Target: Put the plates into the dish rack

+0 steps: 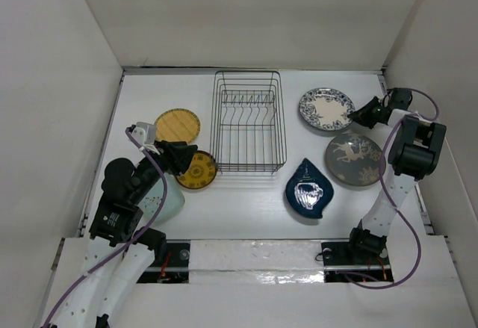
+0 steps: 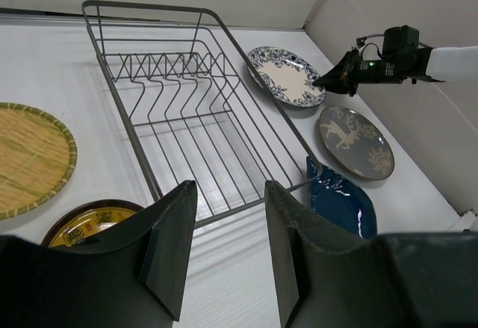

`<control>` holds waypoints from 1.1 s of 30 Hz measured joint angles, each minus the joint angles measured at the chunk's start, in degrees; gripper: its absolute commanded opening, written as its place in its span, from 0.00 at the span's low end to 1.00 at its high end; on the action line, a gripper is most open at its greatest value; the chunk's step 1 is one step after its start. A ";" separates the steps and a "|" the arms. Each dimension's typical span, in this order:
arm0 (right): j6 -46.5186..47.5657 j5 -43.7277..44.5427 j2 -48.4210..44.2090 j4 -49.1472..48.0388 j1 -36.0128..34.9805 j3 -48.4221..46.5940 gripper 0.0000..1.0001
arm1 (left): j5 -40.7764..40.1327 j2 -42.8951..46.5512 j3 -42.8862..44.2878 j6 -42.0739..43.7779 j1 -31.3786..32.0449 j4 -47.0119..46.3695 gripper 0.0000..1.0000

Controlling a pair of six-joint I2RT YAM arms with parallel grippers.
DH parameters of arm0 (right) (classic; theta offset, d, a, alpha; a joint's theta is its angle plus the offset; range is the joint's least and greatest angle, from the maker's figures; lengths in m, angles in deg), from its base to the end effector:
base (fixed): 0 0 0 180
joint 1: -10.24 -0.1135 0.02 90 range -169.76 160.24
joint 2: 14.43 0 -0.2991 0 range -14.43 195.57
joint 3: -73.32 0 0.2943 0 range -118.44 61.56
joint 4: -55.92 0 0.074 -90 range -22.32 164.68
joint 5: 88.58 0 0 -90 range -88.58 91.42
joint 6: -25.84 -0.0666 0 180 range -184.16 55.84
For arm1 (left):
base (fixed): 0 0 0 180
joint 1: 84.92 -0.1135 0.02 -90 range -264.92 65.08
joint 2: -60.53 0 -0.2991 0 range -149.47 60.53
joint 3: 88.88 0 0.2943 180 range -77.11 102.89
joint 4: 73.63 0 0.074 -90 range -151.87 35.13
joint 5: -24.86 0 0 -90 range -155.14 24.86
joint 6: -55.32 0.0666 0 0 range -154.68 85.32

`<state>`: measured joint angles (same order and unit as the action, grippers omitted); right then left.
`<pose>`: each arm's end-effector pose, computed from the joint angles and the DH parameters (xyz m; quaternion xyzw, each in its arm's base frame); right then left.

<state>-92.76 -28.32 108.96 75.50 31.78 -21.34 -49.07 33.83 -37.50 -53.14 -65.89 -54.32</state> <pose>0.5054 -0.1640 0.1233 0.3000 0.8568 0.2606 0.3285 0.1430 -0.0688 0.3837 0.1067 0.6661 -0.3244 0.6631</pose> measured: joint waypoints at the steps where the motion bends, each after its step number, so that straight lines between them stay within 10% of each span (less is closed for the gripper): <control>1: -0.09 -0.55 0.00 -0.24 0.11 0.00 0.00 | -0.02 0.09 0.00 -0.02 0.00 0.02 0.38; 19: -9.35 9.73 -21.70 -14.75 -3.30 14.82 0.00 | -0.68 -0.35 0.00 0.00 0.00 0.09 0.38; 33: 9.77 42.21 -30.51 14.12 -30.10 -18.47 0.00 | -0.92 -0.55 0.00 -0.02 0.00 0.09 0.38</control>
<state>-82.99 13.89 78.45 89.62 1.69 -39.80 -49.98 33.28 -37.50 -53.16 -65.89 -54.23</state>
